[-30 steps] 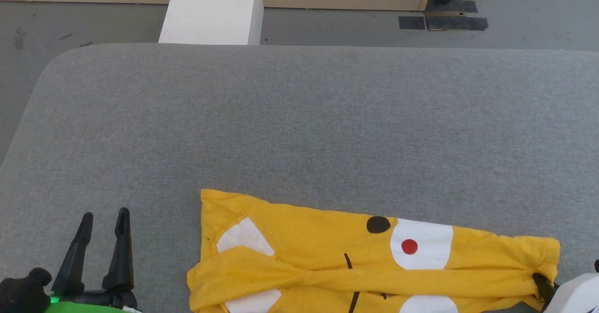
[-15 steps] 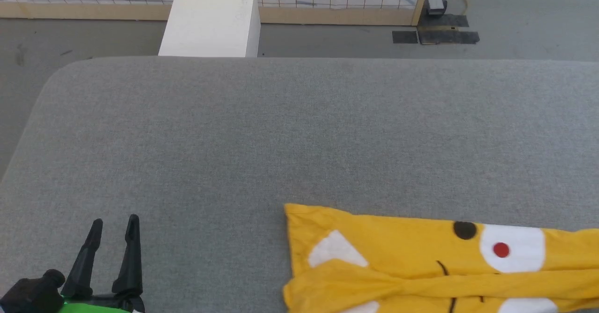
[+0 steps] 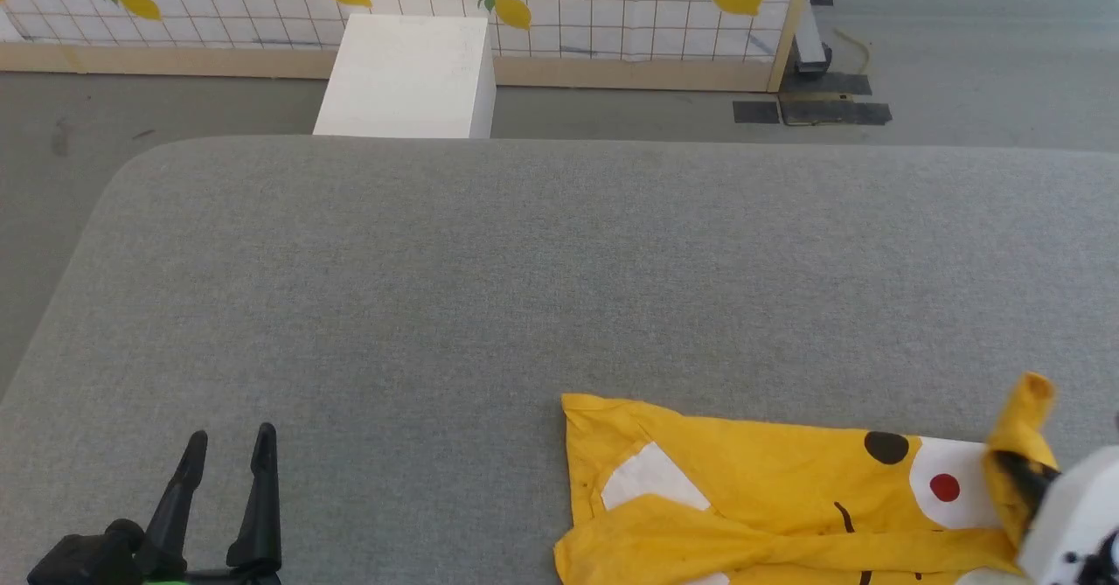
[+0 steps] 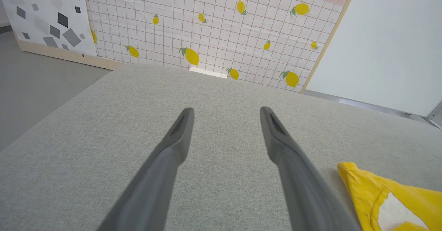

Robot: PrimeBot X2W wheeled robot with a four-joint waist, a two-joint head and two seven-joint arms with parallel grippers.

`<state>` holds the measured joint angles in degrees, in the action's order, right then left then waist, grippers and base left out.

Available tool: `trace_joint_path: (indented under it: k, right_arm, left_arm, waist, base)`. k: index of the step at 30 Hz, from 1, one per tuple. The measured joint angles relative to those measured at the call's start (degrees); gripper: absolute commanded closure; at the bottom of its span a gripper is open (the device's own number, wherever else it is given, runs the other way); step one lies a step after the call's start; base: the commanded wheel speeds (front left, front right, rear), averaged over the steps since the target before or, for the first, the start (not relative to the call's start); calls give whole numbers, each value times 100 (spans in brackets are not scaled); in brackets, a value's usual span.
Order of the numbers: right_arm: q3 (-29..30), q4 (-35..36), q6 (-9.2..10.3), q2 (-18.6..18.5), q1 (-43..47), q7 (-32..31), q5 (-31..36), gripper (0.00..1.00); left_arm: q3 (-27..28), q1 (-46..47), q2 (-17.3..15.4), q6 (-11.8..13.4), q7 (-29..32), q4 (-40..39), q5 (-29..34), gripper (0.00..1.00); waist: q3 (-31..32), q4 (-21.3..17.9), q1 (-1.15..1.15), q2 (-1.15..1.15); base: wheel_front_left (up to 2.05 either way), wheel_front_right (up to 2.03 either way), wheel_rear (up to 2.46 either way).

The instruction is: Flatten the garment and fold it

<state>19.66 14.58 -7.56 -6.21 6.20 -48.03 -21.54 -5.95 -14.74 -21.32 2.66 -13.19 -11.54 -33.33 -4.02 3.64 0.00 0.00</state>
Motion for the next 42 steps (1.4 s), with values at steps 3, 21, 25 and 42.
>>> trace_joint_path:
  k: [3, 21, 25, 42]
  right_arm:
    - [-617, 209, 0, -3, -3, -165, -135, 100]
    - [-3832, -1362, 0, 157, -1594, 53, -297, 100]
    - [-4178, -2172, 0, 241, -1906, 347, -243, 100]
    - [-4787, -4556, -5, 363, -2577, 965, -232, 0]
  left_arm:
    - [-21, -4, -1, 1, 12, -5, 0, 0]
    - [-130, -2, -9, 49, 59, 38, 3, 0]
    - [-157, 3, -7, 51, 77, 58, 3, 0]
    - [-327, 92, 36, 48, 111, 172, 0, 0]
  waist:
    - [41, 23, 0, 0]
    - [68, 251, 0, 0]
    - [78, 339, 0, 0]
    - [63, 640, 0, 0]
  base:
    - [0, 0, 0]
    - [0, 0, 0]
    - [0, 0, 0]
    - [0, 0, 0]
